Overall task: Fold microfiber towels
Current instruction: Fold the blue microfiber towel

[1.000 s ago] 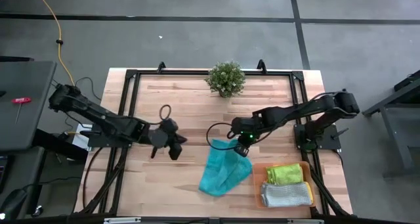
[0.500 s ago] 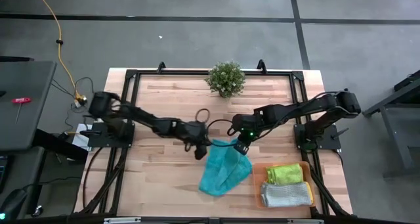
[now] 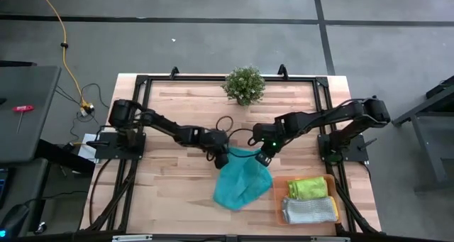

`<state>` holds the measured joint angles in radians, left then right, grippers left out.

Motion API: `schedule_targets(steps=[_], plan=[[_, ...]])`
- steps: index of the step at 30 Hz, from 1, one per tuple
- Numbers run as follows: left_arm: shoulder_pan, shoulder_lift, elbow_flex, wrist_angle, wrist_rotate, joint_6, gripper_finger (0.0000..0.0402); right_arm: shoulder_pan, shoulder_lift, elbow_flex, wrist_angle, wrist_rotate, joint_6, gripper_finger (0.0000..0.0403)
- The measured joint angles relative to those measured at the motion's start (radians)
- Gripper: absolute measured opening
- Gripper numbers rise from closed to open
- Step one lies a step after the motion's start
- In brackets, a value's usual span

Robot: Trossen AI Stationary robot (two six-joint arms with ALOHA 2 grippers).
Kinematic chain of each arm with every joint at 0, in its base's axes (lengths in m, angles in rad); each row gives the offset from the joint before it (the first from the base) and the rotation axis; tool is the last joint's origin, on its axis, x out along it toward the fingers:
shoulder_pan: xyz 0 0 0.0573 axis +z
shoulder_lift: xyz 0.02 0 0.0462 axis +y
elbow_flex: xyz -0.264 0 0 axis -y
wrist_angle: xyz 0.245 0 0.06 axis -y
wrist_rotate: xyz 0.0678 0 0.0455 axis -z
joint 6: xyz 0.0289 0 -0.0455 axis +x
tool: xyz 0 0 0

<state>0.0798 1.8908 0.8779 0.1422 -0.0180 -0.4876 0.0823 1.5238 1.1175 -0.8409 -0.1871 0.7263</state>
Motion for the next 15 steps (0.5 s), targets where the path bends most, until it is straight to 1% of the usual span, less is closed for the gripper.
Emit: schedule_targets(steps=[5, 10, 12, 14, 15], plan=[[0.03, -0.087, -0.006, -0.193, -0.08, 0.06, 0.0, -0.033, 0.0, 0.0, -0.071, 0.014, 0.018, 0.0], [0.052, -0.188, -0.003, -0.371, -0.234, 0.098, 0.0, -0.082, 0.001, 0.0, -0.075, 0.049, 0.082, 0.0], [0.06, -0.22, -0.006, -0.455, -0.29, 0.099, 0.0, -0.102, 0.002, -0.001, -0.076, 0.093, 0.104, 0.0], [0.065, -0.237, -0.004, -0.471, -0.338, 0.099, 0.0, -0.123, 0.002, -0.002, -0.082, 0.139, 0.129, 0.0], [0.069, -0.25, -0.011, -0.476, -0.345, 0.099, 0.0, -0.133, 0.002, -0.003, -0.082, 0.147, 0.134, 0.0]])
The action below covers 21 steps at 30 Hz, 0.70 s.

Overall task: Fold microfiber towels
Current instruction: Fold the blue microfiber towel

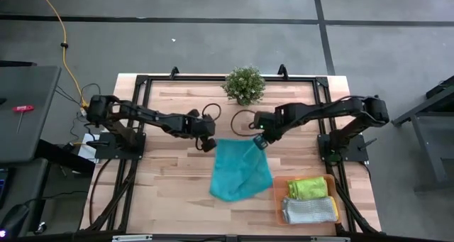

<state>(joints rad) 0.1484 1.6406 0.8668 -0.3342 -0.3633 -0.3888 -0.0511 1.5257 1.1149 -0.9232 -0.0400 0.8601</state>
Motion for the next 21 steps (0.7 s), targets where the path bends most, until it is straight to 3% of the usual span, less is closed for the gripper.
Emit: schedule_targets(steps=[3, 10, 21], plan=[[0.008, -0.022, -0.012, 0.037, 0.028, 0.0, 0.0, -0.027, 0.0, 0.0, 0.005, 0.004, -0.003, 0.0], [-0.002, -0.009, -0.031, 0.319, 0.303, 0.052, 0.0, -0.047, 0.001, -0.001, 0.005, 0.002, -0.03, 0.0], [-0.014, 0.182, -0.033, 0.408, 0.33, 0.009, 0.0, -0.047, 0.002, -0.001, 0.014, -0.016, -0.03, 0.0]])
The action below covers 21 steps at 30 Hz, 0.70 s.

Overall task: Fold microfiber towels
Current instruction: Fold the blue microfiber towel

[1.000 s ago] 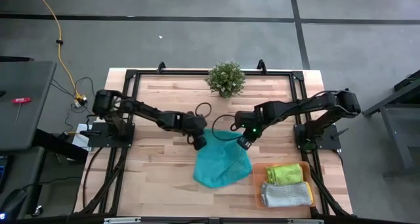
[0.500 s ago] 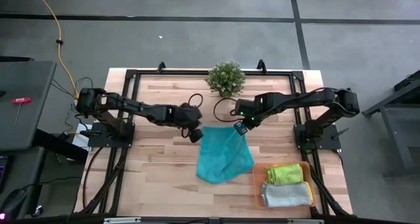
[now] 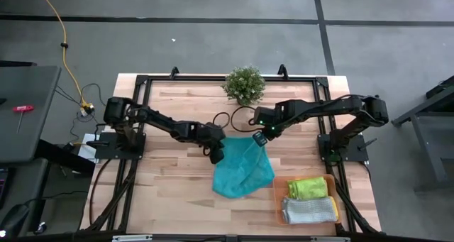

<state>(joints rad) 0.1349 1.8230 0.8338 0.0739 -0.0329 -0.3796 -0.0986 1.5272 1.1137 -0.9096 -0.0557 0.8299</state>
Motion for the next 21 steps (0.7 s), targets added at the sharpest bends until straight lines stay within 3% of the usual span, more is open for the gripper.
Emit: schedule_targets(steps=[10, 21], plan=[[0.029, -0.024, 0.004, -0.159, -0.222, 0.051, 0.0, -0.03, 0.0, 0.0, -0.039, 0.005, 0.071, 0.0], [0.049, -0.102, -0.002, -0.299, -0.362, 0.129, 0.0, -0.059, 0.125, -0.001, 0.007, 0.127, 0.107, 0.0]])
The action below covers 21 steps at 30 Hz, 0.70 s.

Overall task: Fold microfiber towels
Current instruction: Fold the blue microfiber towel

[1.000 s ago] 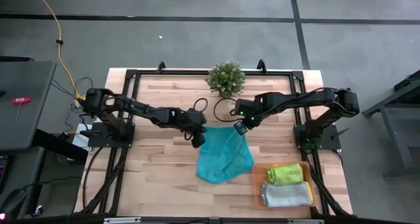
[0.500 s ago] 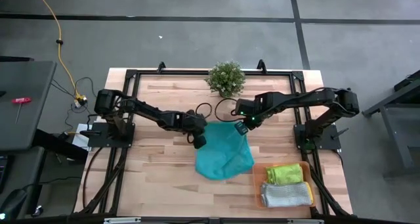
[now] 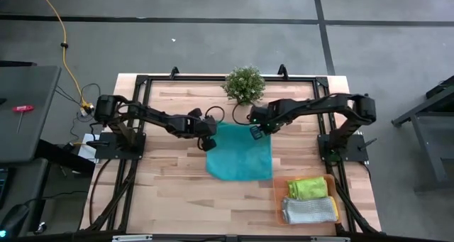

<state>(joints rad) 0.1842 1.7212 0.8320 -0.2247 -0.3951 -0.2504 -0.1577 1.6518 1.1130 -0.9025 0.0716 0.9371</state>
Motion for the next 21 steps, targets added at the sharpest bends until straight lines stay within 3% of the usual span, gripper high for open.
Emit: schedule_targets(steps=[7, 13, 17, 21], plan=[[0.025, -0.005, 0.001, 0.018, -0.009, 0.0, 0.0, 0.0, 0.102, 0.0, 0.002, 0.112, 0.006, 0.0], [0.035, -0.005, 0.001, 0.042, -0.009, -0.004, 0.0, -0.005, 0.131, 0.0, 0.005, 0.115, 0.002, 0.0007], [0.035, -0.006, 0.001, 0.041, 0.018, -0.002, 0.0, -0.025, 0.122, 0.0, 0.005, 0.134, -0.052, 0.0044], [0.037, -0.031, 0.001, 0.018, 0.034, 0.044, 0.0, -0.067, 0.086, 0.0, -0.015, 0.18, -0.127, 0.0112]])
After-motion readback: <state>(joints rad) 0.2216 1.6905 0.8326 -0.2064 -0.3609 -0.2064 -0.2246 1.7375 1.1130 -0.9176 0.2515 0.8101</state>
